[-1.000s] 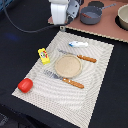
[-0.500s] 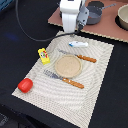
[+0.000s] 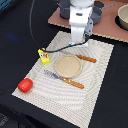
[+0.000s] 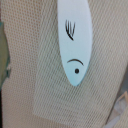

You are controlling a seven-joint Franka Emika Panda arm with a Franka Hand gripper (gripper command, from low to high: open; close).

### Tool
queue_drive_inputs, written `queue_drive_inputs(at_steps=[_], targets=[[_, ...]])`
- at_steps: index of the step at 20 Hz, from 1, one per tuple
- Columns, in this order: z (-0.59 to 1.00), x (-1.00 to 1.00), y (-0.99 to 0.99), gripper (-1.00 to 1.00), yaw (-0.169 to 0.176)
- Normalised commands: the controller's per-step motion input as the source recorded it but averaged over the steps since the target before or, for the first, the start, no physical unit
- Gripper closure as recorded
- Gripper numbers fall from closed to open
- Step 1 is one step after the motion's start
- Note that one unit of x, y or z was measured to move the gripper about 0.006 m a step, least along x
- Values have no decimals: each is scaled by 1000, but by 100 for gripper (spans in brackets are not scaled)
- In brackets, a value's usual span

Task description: Interact with the objects in diverse but meaningful ways.

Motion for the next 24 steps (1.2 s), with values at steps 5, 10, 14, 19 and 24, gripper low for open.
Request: queue_drive_inputs(at_steps=[5, 10, 14, 19, 24], targets=[[-323, -5, 41, -100, 100], [-173, 199, 90, -100, 17], [-162, 231, 66, 100, 0], [-245, 160, 14, 100, 0], [-242, 157, 17, 100, 0]])
